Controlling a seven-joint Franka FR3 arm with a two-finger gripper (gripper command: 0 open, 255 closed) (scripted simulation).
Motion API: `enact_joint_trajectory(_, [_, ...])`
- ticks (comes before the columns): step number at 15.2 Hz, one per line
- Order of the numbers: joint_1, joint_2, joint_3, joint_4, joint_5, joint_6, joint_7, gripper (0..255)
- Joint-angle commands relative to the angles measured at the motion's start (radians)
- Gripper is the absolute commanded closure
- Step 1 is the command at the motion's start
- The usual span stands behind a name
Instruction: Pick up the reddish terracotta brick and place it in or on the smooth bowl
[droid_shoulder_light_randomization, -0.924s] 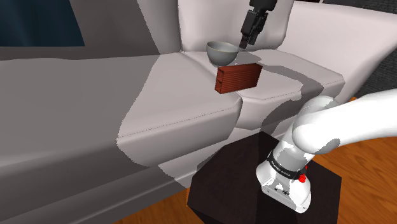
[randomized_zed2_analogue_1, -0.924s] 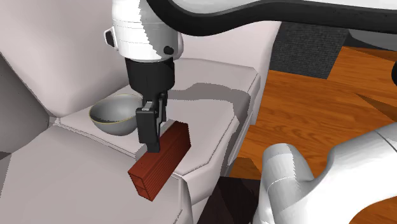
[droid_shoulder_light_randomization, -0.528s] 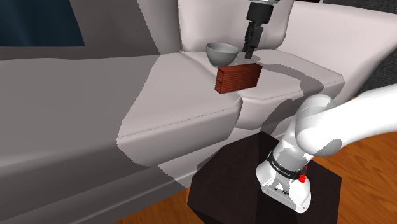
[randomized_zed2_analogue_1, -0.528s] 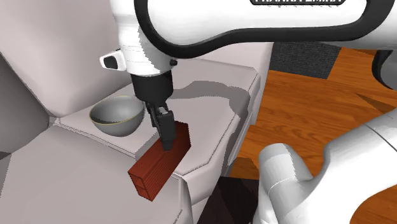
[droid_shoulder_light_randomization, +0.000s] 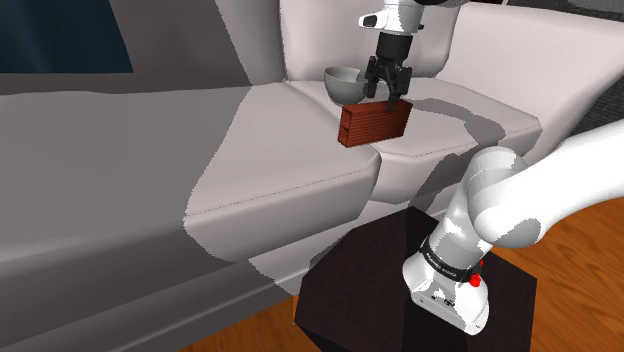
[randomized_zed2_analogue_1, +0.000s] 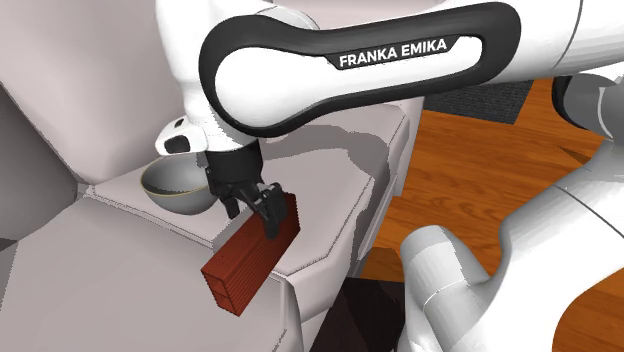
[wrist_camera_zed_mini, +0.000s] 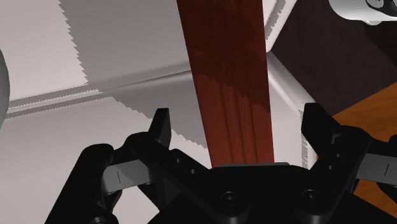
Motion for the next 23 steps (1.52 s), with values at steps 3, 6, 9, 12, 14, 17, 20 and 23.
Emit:
enact_joint_trajectory(3, [-0.005,-0.01,-0.01,-0.068,-0.012,0.058,-0.002,0])
enact_joint_trajectory(6, [-0.005,-0.01,-0.01,-0.068,-0.012,0.058,-0.002,0])
enact_joint_trajectory(9, [-0.005,-0.01,-0.01,-0.068,-0.012,0.058,-0.002,0])
enact_joint_trajectory(12, [-0.005,-0.01,-0.01,-0.068,-0.012,0.058,-0.002,255])
enact_joint_trajectory(14, [-0.005,-0.01,-0.01,-0.068,-0.012,0.058,-0.002,255])
enact_joint_trajectory(17, [-0.005,-0.01,-0.01,-0.068,-0.012,0.058,-0.002,255])
enact_joint_trajectory(20, [-0.005,-0.01,-0.01,-0.068,-0.012,0.058,-0.002,255])
enact_joint_trajectory(23, [-0.003,-0.01,-0.005,-0.042,-0.007,0.031,-0.002,255])
